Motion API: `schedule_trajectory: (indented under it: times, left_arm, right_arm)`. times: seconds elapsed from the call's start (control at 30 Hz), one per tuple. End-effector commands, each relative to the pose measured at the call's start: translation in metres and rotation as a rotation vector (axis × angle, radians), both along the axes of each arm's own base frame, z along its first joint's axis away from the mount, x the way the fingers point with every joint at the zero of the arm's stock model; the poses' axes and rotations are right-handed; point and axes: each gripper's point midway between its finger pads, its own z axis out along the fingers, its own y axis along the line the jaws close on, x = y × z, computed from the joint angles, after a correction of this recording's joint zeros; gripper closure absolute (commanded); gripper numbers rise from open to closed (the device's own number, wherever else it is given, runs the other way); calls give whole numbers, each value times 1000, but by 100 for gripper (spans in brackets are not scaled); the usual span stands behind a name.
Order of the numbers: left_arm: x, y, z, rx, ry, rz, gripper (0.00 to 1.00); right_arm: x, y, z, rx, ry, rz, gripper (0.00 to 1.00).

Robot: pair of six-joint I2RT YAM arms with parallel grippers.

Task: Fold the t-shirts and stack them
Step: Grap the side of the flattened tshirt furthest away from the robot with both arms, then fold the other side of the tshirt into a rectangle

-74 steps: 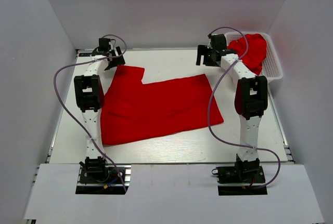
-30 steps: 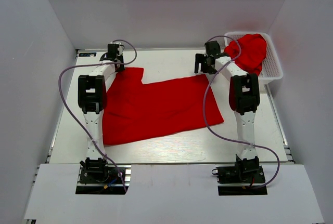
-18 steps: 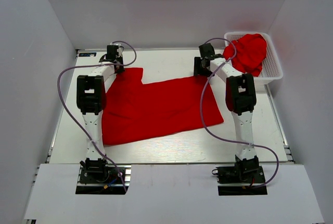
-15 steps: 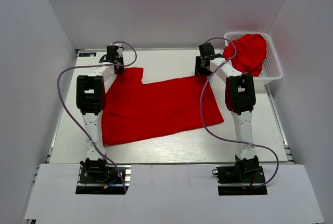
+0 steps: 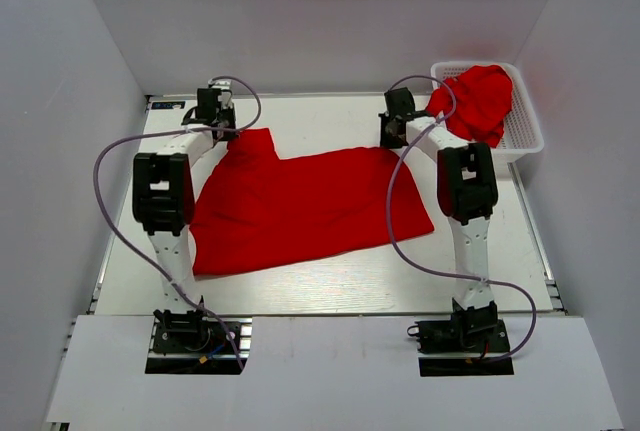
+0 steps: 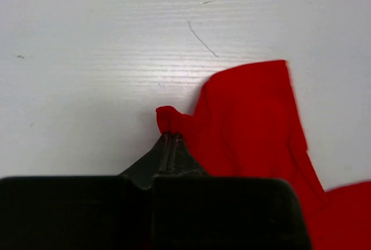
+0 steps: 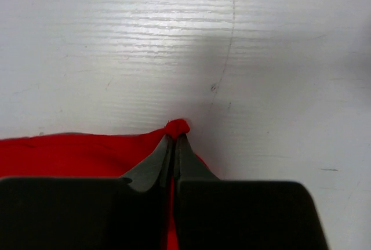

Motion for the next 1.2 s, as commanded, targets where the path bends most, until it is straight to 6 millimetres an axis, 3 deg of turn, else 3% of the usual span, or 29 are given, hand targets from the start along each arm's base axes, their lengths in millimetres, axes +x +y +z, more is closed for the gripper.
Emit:
schedule_trajectory:
  times: [0.0,0.03,0.07,0.1,0.13,0.17,0.2,0.23,0.27,0.3,0.37,0.4,0.43,0.5,0.53,0.73,0.77,0.8,0.9,1.17]
  left_arm:
    - [-10,-11,77,-42,-164,-45,100]
    - [-15,-11,81,-49,-172,-40,100]
    - [-27,-10,71,-48,-150,-39,100]
    - [-35,-10,83,-59,-162,-32,100]
    - [-43,-11,82,-74,-150,-20,100]
    - [-59,-10,67,-81,-110,-12,100]
    - [-75,-14,69,-111,-120,-19,100]
    - [-77,-17,84,-123,-150,-34,100]
    - [-91,-20,72,-144,-134,-40,100]
    - [-99,-24,73,-168,-131,-57,100]
    - [-121,-31,71,-194,-107,-63,100]
    - [-130,-33,69,-208,-91,-61,100]
    - [-145,-32,56,-222,-52,-45,100]
    - [-166,-37,62,-245,-46,-48,100]
    - [-183,-36,50,-251,-9,-37,100]
    - [-253,-35,43,-318,36,36,100]
    - [-259,-35,53,-331,5,38,100]
    - [-269,-33,46,-337,29,61,100]
    - [-283,-30,49,-347,24,97,100]
    - [-331,-14,23,-359,156,284,100]
  right_arm:
    - [3,12,40,35,-108,62,100]
    - [-1,11,35,34,-102,59,100]
    - [-2,13,53,50,-137,70,100]
    - [-1,12,51,57,-158,67,100]
    - [-6,10,56,67,-166,65,100]
    - [-8,10,58,72,-182,64,100]
    - [-12,10,54,79,-179,67,100]
    - [-14,10,58,83,-191,66,100]
    - [-15,10,60,89,-194,64,100]
    - [-15,10,70,95,-215,63,100]
    - [-20,8,66,100,-211,63,100]
    - [-20,9,77,113,-234,62,100]
    - [-23,9,72,122,-222,66,100]
    - [-28,9,77,124,-228,69,100]
    - [-28,8,78,124,-231,70,100]
    - [-42,-1,90,109,-242,76,100]
    - [-45,-2,88,109,-236,72,100]
    - [-47,-3,86,105,-233,73,100]
    - [-52,-8,91,96,-240,68,100]
    - [-71,-6,86,162,-196,59,100]
